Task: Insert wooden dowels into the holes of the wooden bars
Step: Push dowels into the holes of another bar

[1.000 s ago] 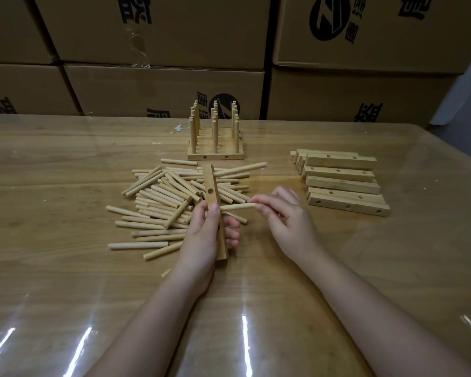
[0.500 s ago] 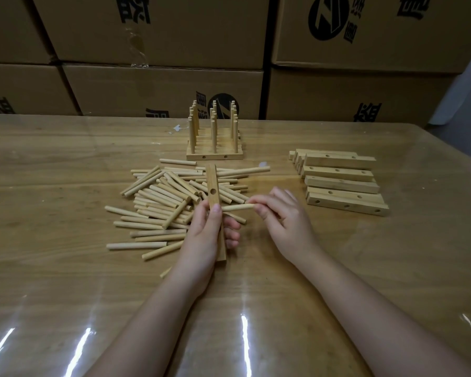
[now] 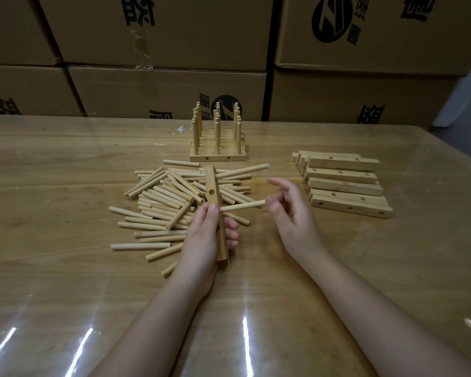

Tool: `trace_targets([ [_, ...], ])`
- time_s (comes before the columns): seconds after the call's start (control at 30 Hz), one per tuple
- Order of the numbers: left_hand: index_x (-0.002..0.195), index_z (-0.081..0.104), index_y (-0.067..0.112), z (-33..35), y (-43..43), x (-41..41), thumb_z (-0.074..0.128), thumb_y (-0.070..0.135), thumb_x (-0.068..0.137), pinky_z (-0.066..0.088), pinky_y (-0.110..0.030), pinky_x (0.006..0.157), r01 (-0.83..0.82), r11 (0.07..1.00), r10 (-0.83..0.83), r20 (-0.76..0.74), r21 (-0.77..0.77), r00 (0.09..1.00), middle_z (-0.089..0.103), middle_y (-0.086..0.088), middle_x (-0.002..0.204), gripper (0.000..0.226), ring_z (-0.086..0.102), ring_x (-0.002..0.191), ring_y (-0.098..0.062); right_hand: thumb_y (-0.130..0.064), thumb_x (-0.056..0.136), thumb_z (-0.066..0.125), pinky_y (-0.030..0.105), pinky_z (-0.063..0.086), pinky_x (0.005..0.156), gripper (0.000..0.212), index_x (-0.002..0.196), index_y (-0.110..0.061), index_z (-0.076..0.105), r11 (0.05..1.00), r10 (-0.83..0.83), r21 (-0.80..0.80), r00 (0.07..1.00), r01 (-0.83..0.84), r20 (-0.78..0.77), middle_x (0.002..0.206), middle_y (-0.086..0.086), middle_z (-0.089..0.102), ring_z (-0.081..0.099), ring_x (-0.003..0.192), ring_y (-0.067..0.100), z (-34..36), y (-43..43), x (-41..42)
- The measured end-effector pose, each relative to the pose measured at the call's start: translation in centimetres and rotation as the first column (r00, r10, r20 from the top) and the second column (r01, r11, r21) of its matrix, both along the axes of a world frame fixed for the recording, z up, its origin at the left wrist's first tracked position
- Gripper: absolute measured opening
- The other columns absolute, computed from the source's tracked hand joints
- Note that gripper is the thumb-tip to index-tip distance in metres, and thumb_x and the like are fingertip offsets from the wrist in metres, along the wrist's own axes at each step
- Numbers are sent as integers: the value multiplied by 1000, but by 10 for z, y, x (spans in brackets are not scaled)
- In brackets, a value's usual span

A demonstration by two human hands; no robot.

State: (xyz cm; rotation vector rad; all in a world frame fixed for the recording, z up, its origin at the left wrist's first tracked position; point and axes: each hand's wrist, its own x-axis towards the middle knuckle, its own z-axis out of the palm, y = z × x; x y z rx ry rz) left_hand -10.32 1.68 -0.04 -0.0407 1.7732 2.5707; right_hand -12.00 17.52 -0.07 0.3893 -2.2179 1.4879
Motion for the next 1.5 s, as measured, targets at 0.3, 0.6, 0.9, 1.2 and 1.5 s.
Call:
trace_targets([
  [0.3, 105, 51, 15, 3, 2, 0, 36, 26, 102, 46, -19, 45, -27, 999, 27, 14, -18, 1000, 60, -1, 63, 19, 55, 50, -7, -15, 94, 52, 11, 38, 64, 11, 90, -22, 59, 999, -34, 31, 999, 34, -21, 71, -14, 54, 51, 70, -2, -3, 4, -3],
  [0.6, 102, 52, 15, 5, 2, 2, 36, 26, 102, 45, -20, 44, -21, 1000, 21, 13, -22, 1000, 60, 0, 60, 19, 54, 48, -8, -31, 94, 49, 22, 42, 58, 14, 83, -35, 57, 1000, -9, -27, 1000, 9, 3, 65, -15, 56, 52, 62, 6, -2, 2, -4],
  [0.9, 91, 54, 17, 7, 5, 5, 38, 25, 102, 40, -20, 39, 37, 996, -35, 24, -84, 999, 58, -3, 56, 21, 49, 41, -12, -33, 91, 55, 13, 48, 62, 12, 97, -31, 65, 921, -73, -372, 990, 113, 119, 84, -9, 69, 60, 67, 4, 0, 13, -11],
  [1.2, 96, 53, 16, 4, 4, 4, 37, 25, 102, 38, -20, 38, 37, 985, -37, 3, -171, 999, 56, 1, 55, 19, 47, 40, -10, -23, 89, 60, 16, 49, 64, 10, 95, -23, 68, 903, -73, -414, 991, 112, 111, 83, -6, 71, 59, 65, 6, 2, 12, -9],
  [1.5, 92, 49, 17, 3, 3, 4, 35, 29, 102, 25, -19, 37, 55, 957, -64, -22, -286, 998, 45, 4, 56, 22, 32, 41, -9, -22, 89, 60, 16, 49, 63, 11, 84, -27, 68, 927, -73, -358, 990, 112, 121, 71, -8, 67, 58, 64, 5, -3, 14, -12],
])
